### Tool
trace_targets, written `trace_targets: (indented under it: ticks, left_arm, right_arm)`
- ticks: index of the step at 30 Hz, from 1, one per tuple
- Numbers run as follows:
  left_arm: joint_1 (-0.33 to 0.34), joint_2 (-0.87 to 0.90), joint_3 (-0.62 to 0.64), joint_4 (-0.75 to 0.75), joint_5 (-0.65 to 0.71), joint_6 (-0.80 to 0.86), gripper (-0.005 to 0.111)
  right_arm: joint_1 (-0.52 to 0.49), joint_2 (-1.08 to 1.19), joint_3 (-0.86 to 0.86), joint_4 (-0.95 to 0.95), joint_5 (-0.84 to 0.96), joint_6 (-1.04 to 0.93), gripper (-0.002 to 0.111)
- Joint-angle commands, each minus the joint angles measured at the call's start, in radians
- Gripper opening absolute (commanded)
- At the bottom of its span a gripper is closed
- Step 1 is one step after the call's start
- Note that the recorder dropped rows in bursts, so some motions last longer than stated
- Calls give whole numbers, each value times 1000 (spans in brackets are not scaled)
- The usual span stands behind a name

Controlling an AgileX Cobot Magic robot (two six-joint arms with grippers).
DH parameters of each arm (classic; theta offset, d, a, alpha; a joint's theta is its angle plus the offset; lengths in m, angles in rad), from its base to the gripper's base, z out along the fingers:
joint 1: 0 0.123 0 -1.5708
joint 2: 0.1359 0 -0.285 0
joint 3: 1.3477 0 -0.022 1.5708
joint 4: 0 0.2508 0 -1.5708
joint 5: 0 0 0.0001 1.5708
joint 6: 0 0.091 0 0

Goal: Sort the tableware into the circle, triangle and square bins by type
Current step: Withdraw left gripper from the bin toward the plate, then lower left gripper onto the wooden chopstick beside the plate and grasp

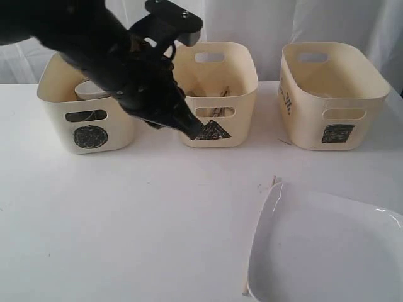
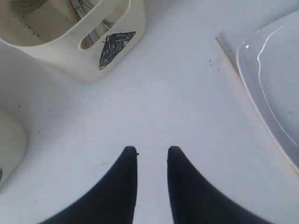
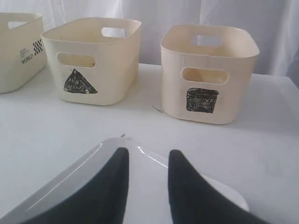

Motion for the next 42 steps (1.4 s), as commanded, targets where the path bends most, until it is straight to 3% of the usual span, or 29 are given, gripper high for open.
trace_targets:
  ticks: [1,12,19,25,36,42]
  left_arm:
    - [-10,-124,145,-101,-101,-13,29]
    - [-150,-131,415,-219,-275,-15,29]
    - [-265,-45,439,-243,-306,-15,52]
    - [-346,41,439,-243,-331,-15,52]
    - [-372,135,434,-224,-345,20,52]
    - [-372,206,359,-220,-336,39,52]
  right_arm:
    - [-9,-6,6,-6,-8,0,29]
    - [-9,-6,6,-6,-8,0,29]
    - [-9,-6,6,-6,-8,0,29]
    - [-9,-6,6,-6,-8,0,29]
    - [-9,-6,6,-6,-8,0,29]
    - [-9,-6,6,-6,-8,0,29]
